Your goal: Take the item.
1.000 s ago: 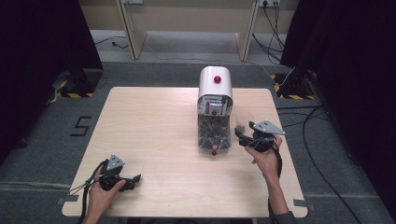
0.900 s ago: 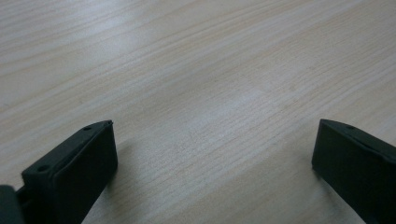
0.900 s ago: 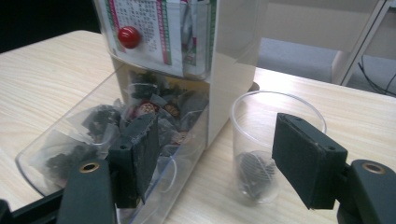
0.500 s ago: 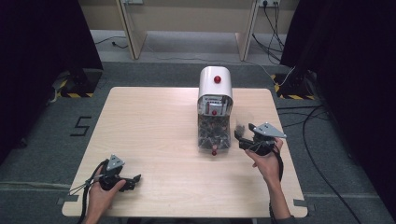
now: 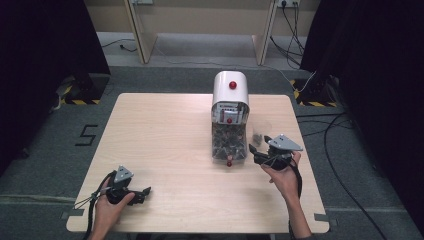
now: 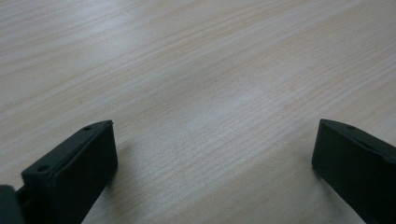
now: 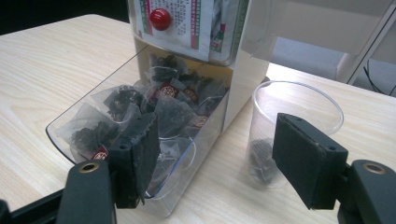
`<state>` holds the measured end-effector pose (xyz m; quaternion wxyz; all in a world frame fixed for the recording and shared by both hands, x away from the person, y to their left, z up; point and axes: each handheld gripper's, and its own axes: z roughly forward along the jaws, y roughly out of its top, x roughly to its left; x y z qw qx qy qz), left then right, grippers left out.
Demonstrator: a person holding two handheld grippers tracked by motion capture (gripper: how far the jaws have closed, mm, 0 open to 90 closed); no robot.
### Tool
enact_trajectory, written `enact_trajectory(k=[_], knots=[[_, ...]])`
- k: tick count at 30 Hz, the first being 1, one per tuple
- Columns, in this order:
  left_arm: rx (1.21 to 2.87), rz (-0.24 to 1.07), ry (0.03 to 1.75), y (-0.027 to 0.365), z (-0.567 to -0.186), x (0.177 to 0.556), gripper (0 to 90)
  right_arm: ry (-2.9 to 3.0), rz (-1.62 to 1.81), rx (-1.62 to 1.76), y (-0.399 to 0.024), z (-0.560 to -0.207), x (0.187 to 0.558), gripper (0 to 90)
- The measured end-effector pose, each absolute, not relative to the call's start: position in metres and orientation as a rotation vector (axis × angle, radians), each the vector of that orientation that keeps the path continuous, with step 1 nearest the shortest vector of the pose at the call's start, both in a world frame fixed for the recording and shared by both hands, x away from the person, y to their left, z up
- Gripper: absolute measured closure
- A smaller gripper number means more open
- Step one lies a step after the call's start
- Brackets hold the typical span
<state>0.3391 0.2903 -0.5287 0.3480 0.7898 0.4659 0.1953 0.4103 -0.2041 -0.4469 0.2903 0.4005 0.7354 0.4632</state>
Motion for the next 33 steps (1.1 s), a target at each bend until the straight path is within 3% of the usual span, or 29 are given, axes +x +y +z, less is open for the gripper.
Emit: enact_trajectory(k=[33], knots=[[2.048,0.506,1.208,0.290,-0.529,0.339,0.0,2.024,1.223,1.024,-0.201,-0.457,0.388,32.5]])
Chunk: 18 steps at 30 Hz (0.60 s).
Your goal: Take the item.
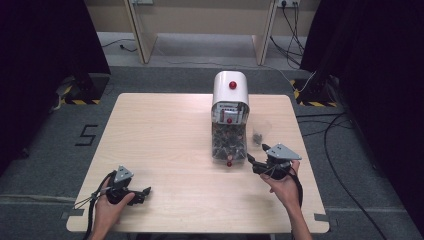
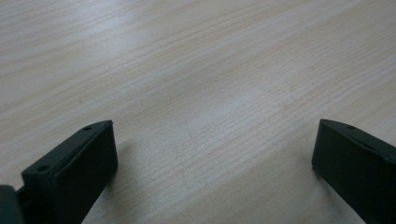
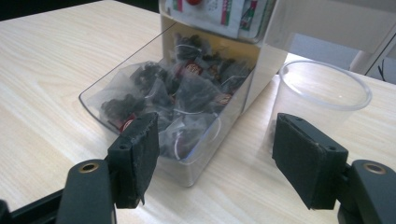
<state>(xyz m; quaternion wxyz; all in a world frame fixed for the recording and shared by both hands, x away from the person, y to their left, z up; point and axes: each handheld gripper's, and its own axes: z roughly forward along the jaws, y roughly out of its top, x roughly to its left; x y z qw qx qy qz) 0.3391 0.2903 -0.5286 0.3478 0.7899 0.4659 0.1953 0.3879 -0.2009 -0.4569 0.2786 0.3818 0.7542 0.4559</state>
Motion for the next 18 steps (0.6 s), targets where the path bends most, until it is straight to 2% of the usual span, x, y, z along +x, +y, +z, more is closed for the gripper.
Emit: enact_trajectory(k=[18], knots=[[2.049,0.508,1.207,0.290,-0.529,0.339,0.0,2.085,1.199,1.000,-0.201,-0.467,0.373,32.0]])
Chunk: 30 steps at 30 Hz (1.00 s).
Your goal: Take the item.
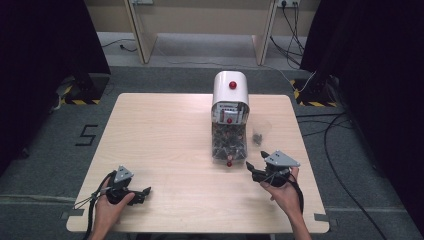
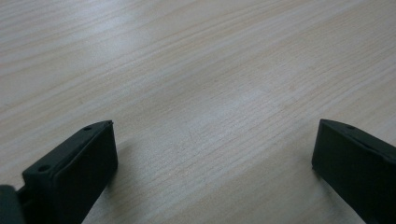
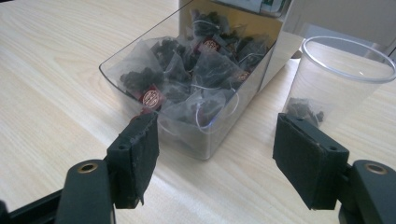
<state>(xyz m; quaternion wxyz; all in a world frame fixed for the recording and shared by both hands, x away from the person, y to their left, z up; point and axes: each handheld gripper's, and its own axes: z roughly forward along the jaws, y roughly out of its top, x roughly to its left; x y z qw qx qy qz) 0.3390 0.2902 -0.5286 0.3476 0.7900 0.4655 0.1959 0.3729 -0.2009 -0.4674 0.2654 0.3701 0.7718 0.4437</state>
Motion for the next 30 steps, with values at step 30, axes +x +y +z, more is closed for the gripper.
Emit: enact_trajectory(k=[30], knots=[[2.049,0.509,1.207,0.290,-0.529,0.339,0.0,2.163,1.157,1.041,-0.200,-0.490,0.359,26.3]])
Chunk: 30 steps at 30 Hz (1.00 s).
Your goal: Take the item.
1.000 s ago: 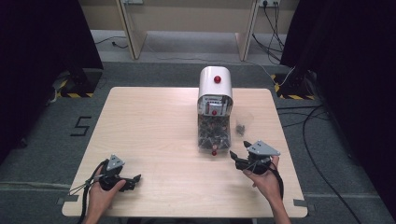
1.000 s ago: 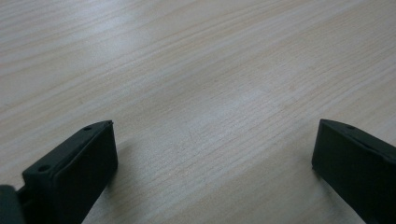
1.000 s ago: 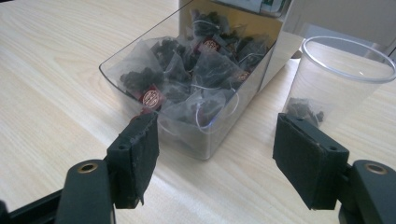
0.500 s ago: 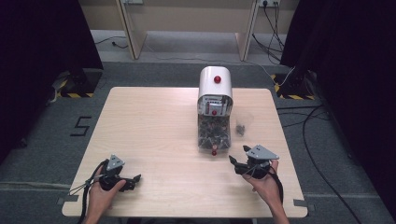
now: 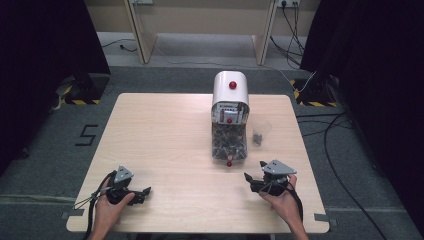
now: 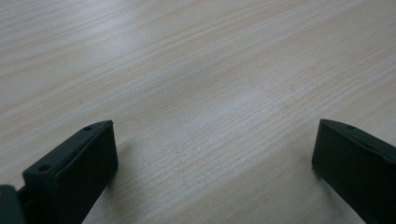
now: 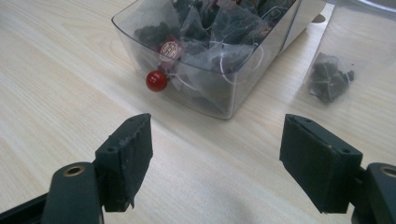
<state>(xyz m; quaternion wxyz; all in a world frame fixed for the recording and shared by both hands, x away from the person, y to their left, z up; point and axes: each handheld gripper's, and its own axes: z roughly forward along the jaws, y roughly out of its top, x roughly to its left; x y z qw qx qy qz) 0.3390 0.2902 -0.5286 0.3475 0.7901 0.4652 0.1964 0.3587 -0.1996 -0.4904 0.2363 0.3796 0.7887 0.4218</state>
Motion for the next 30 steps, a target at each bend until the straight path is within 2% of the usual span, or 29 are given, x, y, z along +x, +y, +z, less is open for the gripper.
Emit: enact_trajectory(k=[30], knots=[[2.048,0.508,1.207,0.290,-0.529,0.339,0.0,2.198,1.137,1.051,-0.210,-0.502,0.333,26.2]])
